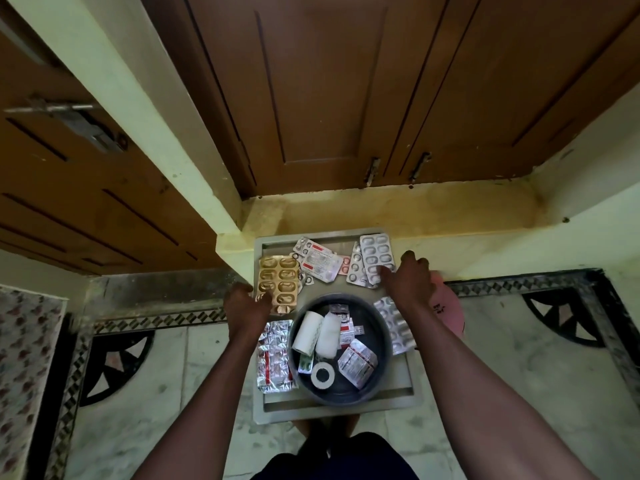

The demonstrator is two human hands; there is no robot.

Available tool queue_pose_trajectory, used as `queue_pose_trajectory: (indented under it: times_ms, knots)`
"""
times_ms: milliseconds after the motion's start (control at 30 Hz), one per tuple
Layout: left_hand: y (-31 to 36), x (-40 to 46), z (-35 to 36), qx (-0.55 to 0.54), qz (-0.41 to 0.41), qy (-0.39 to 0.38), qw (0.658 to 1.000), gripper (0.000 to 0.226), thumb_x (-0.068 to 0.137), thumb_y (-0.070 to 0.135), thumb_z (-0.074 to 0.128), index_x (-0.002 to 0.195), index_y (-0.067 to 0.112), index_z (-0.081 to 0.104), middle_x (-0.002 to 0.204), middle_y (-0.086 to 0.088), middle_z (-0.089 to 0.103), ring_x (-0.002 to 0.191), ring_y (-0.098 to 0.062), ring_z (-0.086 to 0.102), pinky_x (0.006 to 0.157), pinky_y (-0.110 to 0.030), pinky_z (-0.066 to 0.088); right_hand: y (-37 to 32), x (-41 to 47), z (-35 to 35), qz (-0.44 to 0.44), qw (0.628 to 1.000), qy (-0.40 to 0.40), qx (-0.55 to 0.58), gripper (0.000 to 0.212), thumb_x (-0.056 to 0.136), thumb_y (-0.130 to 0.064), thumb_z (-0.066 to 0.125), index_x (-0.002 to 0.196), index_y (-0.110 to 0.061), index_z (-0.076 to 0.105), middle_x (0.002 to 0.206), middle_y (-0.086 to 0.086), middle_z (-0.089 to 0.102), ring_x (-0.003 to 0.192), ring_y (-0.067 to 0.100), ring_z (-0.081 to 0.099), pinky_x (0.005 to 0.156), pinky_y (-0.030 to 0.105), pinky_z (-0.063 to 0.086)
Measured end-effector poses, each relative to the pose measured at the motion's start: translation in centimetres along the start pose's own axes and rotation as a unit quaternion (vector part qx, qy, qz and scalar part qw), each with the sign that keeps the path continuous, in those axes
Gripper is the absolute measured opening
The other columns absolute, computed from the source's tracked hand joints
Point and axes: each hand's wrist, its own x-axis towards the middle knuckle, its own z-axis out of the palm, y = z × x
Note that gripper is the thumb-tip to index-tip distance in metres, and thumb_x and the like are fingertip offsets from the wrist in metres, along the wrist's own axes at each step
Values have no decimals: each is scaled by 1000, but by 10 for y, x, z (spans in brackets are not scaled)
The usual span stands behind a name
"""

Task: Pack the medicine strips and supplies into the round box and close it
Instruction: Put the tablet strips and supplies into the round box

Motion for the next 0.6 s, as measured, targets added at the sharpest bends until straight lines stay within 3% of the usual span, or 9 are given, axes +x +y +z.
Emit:
queue_pose_trajectory:
  times_ms: [167, 233, 300, 367, 500, 600]
  knots:
    - [5, -3, -7, -68, -34, 18, 997, 39, 80, 29, 87, 103, 2, 70, 93, -8, 70, 84, -25, 64, 72, -27, 38, 6, 14, 5, 15, 996, 2, 93, 44, 84, -36, 81, 110, -4, 64, 111, 18, 71, 103, 37, 66, 69, 34, 43]
    - [1, 0, -7, -117, -45, 11, 992, 37, 78, 29, 89, 100, 5, 71, 93, -6, 73, 81, -25, 68, 71, -30, 47, 7, 12, 4, 27, 994, -1, 109, 37, 79, -31, 86, 94, -7, 64, 90, 13, 69, 84, 32, 65, 55, 29, 35]
    - [-4, 3, -5, -178, -56, 4, 982, 33, 75, 29, 91, 95, 12, 71, 91, -9, 76, 80, -28, 74, 73, -41, 62, 8, 10, 4, 37, 990, -9, 139, 36, 76, -25, 89, 89, -5, 63, 81, 9, 64, 75, 27, 61, 48, 26, 27]
    - [-8, 3, -4, -219, -75, -3, 973, 31, 75, 25, 91, 96, 14, 71, 91, -11, 77, 77, -27, 75, 73, -50, 65, 9, 9, 3, 56, 984, -8, 168, 37, 75, -20, 89, 96, 1, 67, 85, 13, 68, 76, 25, 61, 48, 22, 29]
    - [-6, -7, -10, -299, -83, 8, 951, 34, 77, 15, 90, 104, 10, 70, 99, -17, 77, 77, -27, 72, 64, -36, 59, 9, 5, -3, 78, 970, 12, 231, 34, 74, -15, 90, 97, 2, 72, 83, 12, 72, 75, 24, 65, 48, 17, 32]
    - [-8, -22, -17, -335, -75, 17, 939, 34, 76, 11, 89, 104, 10, 70, 100, -18, 76, 79, -28, 72, 64, -32, 55, 15, -3, -3, 94, 944, 30, 316, 32, 69, -15, 93, 89, 1, 74, 76, 11, 73, 72, 28, 72, 56, 23, 50]
